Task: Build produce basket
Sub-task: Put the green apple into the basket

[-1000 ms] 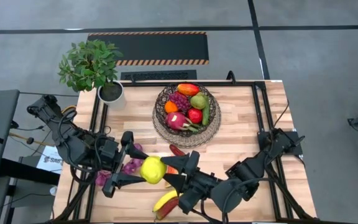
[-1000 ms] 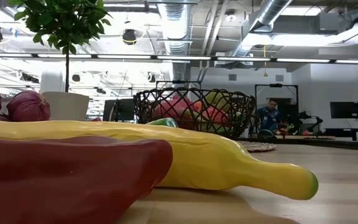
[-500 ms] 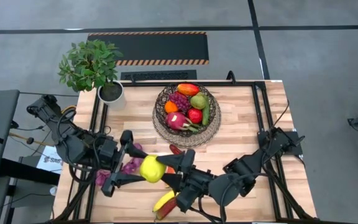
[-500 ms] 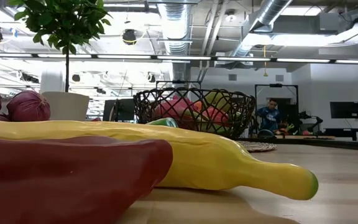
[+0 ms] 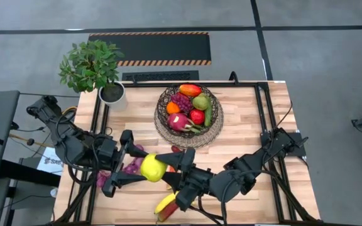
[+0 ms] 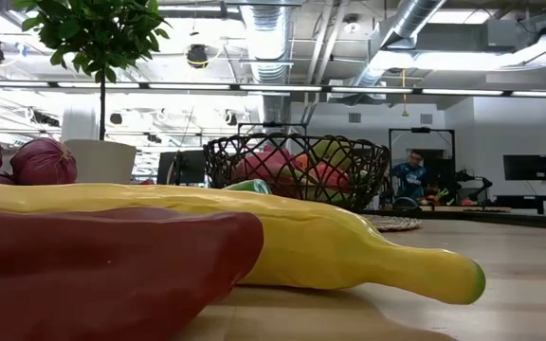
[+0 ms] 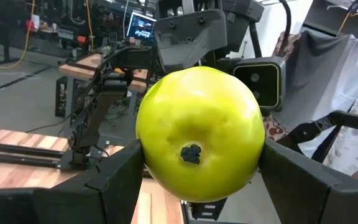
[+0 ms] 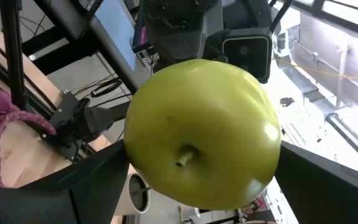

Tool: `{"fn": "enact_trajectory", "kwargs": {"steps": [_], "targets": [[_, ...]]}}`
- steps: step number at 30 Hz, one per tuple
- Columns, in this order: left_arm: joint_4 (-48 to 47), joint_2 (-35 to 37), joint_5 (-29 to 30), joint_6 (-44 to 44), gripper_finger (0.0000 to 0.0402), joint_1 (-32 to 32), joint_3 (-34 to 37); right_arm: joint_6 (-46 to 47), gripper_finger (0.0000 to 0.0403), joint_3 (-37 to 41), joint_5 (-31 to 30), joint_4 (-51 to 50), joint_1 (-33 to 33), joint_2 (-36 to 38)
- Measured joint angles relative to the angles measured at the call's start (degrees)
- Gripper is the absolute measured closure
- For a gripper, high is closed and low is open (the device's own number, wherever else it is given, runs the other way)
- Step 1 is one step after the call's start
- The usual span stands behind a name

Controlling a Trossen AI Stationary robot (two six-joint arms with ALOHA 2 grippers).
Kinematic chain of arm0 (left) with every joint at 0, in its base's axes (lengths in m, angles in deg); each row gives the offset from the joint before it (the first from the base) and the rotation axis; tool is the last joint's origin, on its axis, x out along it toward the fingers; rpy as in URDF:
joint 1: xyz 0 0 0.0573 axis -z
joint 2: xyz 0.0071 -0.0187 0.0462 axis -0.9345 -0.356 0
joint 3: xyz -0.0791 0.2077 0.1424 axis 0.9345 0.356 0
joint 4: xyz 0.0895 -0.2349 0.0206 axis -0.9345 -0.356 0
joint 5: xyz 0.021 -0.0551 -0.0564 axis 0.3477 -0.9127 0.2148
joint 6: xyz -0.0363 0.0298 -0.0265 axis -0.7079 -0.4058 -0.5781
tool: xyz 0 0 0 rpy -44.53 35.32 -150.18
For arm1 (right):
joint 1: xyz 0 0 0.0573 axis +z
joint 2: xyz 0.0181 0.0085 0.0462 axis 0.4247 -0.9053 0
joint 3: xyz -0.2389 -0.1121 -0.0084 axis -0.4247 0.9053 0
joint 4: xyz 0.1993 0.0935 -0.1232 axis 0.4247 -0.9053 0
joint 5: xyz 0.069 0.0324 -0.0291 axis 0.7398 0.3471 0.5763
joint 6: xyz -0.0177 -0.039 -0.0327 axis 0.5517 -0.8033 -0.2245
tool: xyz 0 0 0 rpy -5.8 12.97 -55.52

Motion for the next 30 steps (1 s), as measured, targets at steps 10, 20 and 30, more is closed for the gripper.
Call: {"fn": "enact_trajectory", "kwargs": {"steps": [10, 20, 30], "targets": [[-0.22, -0.09, 1.29, -0.70, 0.0127, -0.24, 0.00, 1.03, 0.0054, 0.00, 0.01, -0.56, 0.04, 0.00], [-1.22, -0.24, 5.65, 0.40, 0.0089, -0.15, 0.22, 4.51, 0.0061, -0.02, -3.14, -1.64, 0.28, 0.02], [-3.23, -0.33, 7.60, 1.70, 0.0081, 0.34, 0.31, 5.35, 0.0059, -0.22, -4.64, -1.86, 1.25, 0.29]]}}
